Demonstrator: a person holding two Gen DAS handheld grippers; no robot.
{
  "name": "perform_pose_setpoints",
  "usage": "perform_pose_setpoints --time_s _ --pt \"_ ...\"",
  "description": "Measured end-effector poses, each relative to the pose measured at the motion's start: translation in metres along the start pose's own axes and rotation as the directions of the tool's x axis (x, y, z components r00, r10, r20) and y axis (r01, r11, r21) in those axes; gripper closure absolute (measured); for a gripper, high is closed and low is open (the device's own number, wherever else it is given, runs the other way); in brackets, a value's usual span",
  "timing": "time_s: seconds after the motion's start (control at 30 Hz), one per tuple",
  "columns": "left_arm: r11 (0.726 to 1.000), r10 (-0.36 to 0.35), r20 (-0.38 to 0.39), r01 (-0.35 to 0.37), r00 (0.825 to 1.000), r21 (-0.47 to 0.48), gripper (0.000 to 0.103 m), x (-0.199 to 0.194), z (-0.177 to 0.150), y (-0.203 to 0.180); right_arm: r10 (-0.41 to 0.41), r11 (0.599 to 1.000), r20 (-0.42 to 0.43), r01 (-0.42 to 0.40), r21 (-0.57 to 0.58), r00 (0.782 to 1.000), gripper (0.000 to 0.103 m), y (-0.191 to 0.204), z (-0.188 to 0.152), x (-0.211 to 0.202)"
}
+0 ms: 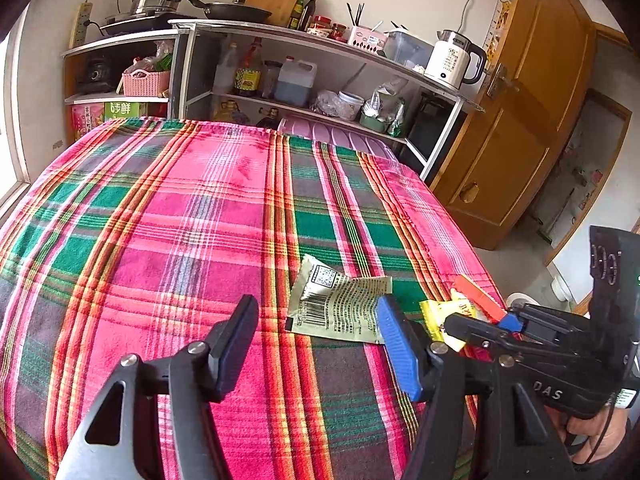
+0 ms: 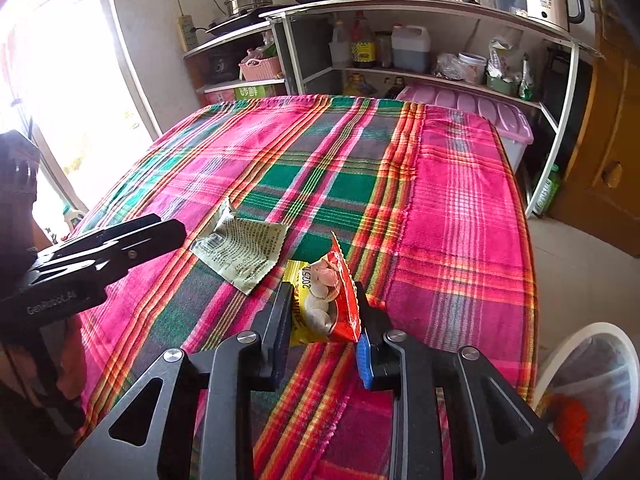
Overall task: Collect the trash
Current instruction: 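Grasp the yellow snack packet with the right tool while the left tool grasps the pale wrapper, then lift the pale wrapper with the left tool while the right tool holds the yellow packet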
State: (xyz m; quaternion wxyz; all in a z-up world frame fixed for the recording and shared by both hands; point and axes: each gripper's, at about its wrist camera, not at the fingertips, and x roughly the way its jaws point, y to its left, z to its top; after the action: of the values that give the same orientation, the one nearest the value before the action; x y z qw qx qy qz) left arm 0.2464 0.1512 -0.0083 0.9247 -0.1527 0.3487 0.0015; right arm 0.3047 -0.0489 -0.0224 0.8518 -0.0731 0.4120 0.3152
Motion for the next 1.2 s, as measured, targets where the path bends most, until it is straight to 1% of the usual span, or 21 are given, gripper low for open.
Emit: perform_pose_setpoints --time_s 0.17,0.3,0.37,0.47,0.53,0.57,0.63,0.67,0.7,0.73,0.83,0.97,1.07,1.1,1.13,1.2 --pt "1.0 0.025 -0.04 -0.024 0.999 0.02 0.038 0.021 0.003 -0.011 0.005 0.999 0.016 -0.005 0.039 1.0 0.075 -0.014 -0.01 -0.016" --pt "0.999 0.03 -0.076 -0.029 0.997 0.014 0.038 0.036 0.008 -0.015 0.009 0.998 0.02 -0.01 0.063 1.0 0.075 -0.023 -0.017 -0.023" --pt "0.999 0.04 -0.09 -0.039 0.995 0.009 0.037 0.043 0.01 -0.017 0.01 0.997 0.022 -0.012 0.072 1.0 0.075 -0.027 -0.019 -0.025" --pt "0.999 0.049 -0.106 -0.05 0.993 0.0 0.032 0.052 0.013 -0.019 0.015 0.996 0.025 -0.018 0.086 1.0 0.075 -0.033 -0.023 -0.028" --pt "1.0 0.029 -0.102 -0.028 0.994 0.005 0.032 0.053 0.014 -0.023 0.018 0.995 0.027 -0.02 0.095 0.999 0.075 -0.037 -0.024 -0.029" --pt "1.0 0.001 -0.104 0.0 0.995 0.013 0.032 0.052 0.013 -0.025 0.018 0.995 0.029 -0.02 0.098 0.999 0.075 -0.039 -0.025 -0.03" --pt "0.997 -0.071 -0.127 0.075 0.989 0.033 0.032 0.053 0.009 -0.034 0.016 0.994 0.032 -0.019 0.109 0.999 0.075 -0.044 -0.026 -0.032" --pt "0.993 -0.097 -0.137 0.104 0.986 0.047 0.032 0.052 0.006 -0.039 0.016 0.993 0.033 -0.02 0.117 0.999 0.075 -0.046 -0.027 -0.033" --pt "0.991 -0.106 -0.14 0.115 0.984 0.061 0.032 0.051 0.004 -0.043 0.015 0.992 0.036 -0.019 0.123 0.999 0.075 -0.048 -0.028 -0.034" --pt "0.99 -0.11 -0.143 0.122 0.984 0.076 0.032 0.05 0.003 -0.048 0.012 0.992 0.038 -0.017 0.129 0.999 0.075 -0.05 -0.029 -0.036" --pt "0.989 -0.097 -0.148 0.112 0.984 0.098 0.032 0.048 0.001 -0.057 0.007 0.989 0.04 -0.013 0.147 0.999 0.075 -0.055 -0.034 -0.041" --pt "0.983 -0.105 -0.171 0.129 0.98 0.134 0.032 0.047 -0.004 -0.07 0.001 0.986 0.04 -0.007 0.164 0.999 0.075 -0.061 -0.041 -0.047" --pt "0.971 -0.156 -0.183 0.185 0.971 0.15 0.032 0.04 -0.008 -0.08 0.0 0.985 0.044 -0.007 0.171 0.999 0.075 -0.063 -0.046 -0.053" --pt "0.969 -0.161 -0.17 0.189 0.972 0.159 0.032 0.036 -0.009 -0.083 0.0 0.985 0.047 -0.008 0.172 0.999 0.075 -0.065 -0.047 -0.055" --pt "0.968 -0.152 -0.144 0.176 0.978 0.177 0.032 0.032 -0.008 -0.085 -0.001 0.985 0.05 -0.007 0.174 0.999 0.075 -0.066 -0.049 -0.056" --pt "0.967 -0.115 -0.096 0.133 0.989 0.216 0.032 0.028 -0.002 -0.089 -0.003 0.984 0.053 -0.006 0.179 0.999 0.075 -0.068 -0.051 -0.059"
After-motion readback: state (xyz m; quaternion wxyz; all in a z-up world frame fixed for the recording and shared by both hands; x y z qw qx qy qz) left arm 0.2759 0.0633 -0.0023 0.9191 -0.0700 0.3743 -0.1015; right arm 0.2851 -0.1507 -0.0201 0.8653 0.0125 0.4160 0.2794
